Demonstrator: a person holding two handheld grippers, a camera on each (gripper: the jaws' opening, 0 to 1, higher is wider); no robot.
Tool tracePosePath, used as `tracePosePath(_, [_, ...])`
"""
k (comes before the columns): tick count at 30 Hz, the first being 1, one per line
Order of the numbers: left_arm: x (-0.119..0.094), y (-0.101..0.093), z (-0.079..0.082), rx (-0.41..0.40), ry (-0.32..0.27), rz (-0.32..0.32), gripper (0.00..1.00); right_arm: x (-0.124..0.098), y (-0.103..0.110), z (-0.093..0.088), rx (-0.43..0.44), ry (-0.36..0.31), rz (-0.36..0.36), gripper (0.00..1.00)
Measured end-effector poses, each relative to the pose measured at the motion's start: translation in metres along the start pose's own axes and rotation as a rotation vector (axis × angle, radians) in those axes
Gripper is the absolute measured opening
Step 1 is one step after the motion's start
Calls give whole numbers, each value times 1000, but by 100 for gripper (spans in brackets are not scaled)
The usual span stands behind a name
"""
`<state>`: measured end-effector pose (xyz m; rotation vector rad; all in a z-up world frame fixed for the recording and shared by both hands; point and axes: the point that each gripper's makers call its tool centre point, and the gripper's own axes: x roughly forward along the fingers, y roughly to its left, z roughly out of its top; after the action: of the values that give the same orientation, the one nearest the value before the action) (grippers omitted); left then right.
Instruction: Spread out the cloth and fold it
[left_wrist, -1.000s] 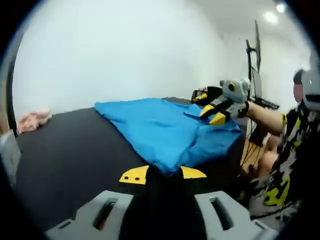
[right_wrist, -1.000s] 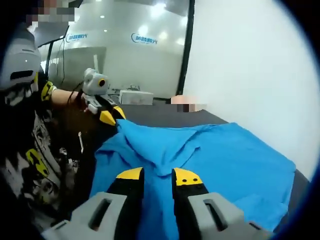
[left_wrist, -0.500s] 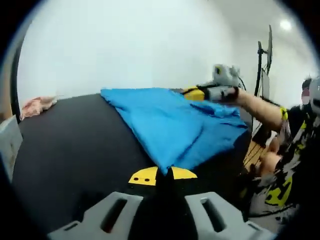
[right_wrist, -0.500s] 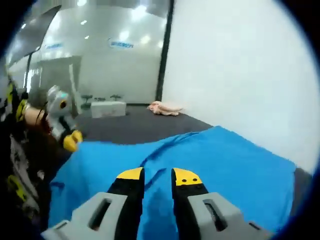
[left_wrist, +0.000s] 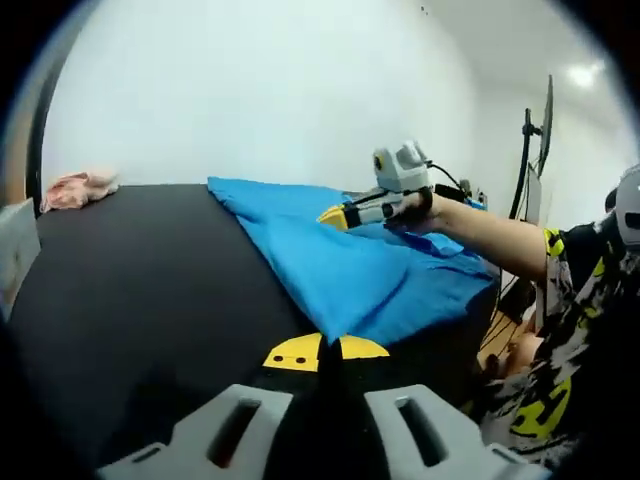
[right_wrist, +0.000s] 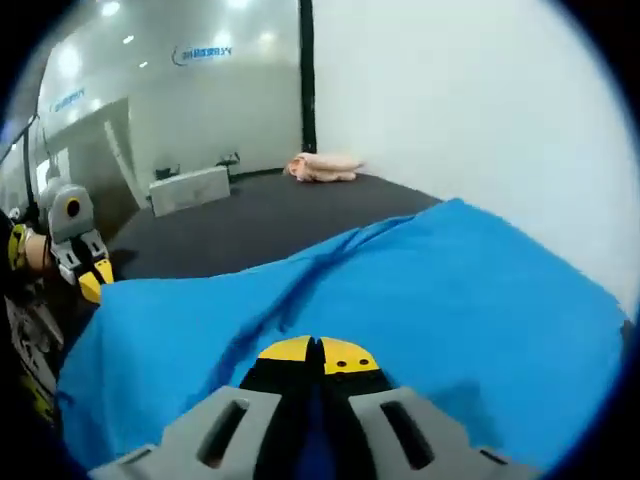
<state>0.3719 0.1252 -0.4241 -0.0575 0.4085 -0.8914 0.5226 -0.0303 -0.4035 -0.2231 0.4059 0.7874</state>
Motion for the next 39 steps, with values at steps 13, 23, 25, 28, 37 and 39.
tracePosePath(13, [-5,-3,-2,-5,-28,9,2,-14,-18,-12,-56,2,-44,1])
tracePosePath(23, [-19,11,3,-13,-59,28,9,-52,-40,8,-51,-112,-195,4])
tracePosePath(25, [-21,13,15,34,-92,45,17,-72,-37,15,-31,-139,-190,4])
tracePosePath(28, [-21,19,49,28,-217,72,16,-93,-2,31,27,-250,-96,4])
tracePosePath(37, [37,16,7,50,111,58,2,-69,105,-67,-175,60,85,2])
tracePosePath(39, [37,4,16,14,-9,69,1,-78,111,-53,-144,-56,101,0])
